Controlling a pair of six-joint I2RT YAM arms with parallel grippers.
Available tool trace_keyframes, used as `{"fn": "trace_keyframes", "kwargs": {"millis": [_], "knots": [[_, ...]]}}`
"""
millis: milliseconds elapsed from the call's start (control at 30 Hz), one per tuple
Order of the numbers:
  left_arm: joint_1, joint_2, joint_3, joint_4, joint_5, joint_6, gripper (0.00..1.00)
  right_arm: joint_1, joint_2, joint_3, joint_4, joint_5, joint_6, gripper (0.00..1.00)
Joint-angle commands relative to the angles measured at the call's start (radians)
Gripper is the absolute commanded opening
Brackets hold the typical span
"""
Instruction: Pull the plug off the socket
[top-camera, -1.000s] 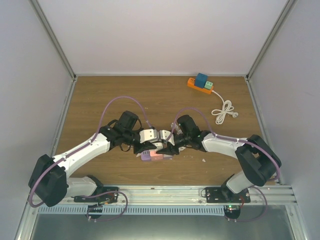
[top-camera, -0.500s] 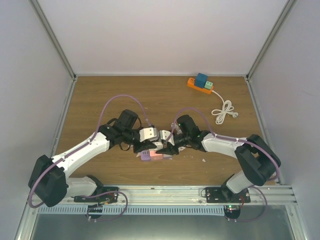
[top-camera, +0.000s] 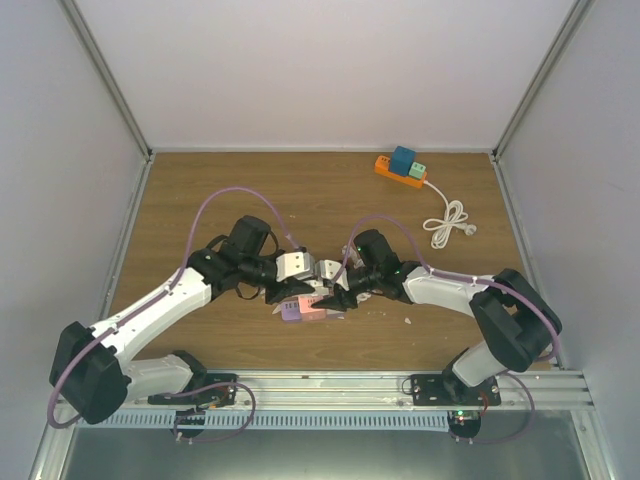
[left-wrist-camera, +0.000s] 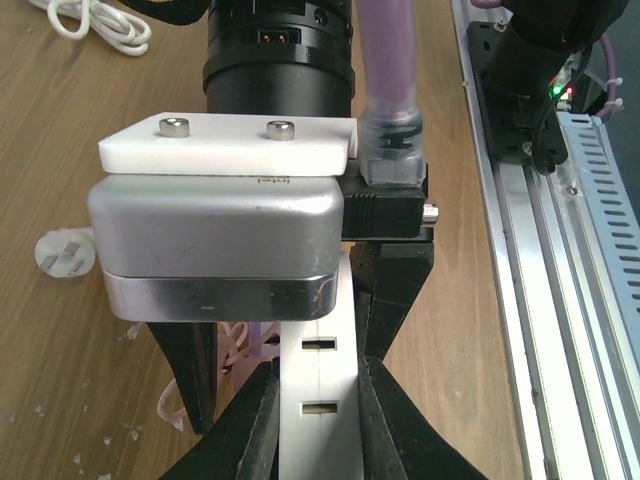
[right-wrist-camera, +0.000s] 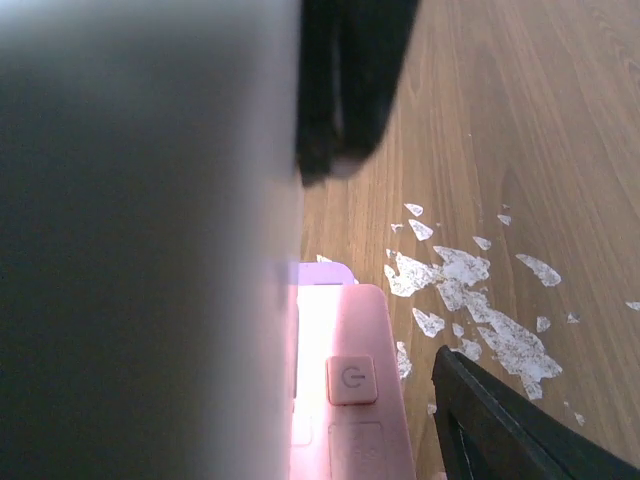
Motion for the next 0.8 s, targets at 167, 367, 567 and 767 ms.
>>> {"fn": "trace_keyframes", "kwargs": {"millis": [167,367,567,767], "knots": [[0.041,-0.058,0.013,-0.004,0.016,0.009,0.0,0.01,-0.058,-0.015,-0.03,0.041,-0.014,0.68],[0.065,-0.058,0.058,-0.041,0.078,0.004,0.0,0.009,-0.113,0.01,-0.052,0.031,-0.003,0.76],[0.111,-0.058,0.12,-0.075,0.177,-0.012,0.0,-0.01,-0.183,0.021,-0.062,0.026,-0.003,0.81],[0.22,-0.049,0.178,-0.047,0.336,-0.091,0.0,-0.061,-0.232,0.058,-0.073,0.059,-0.017,0.85]]}}
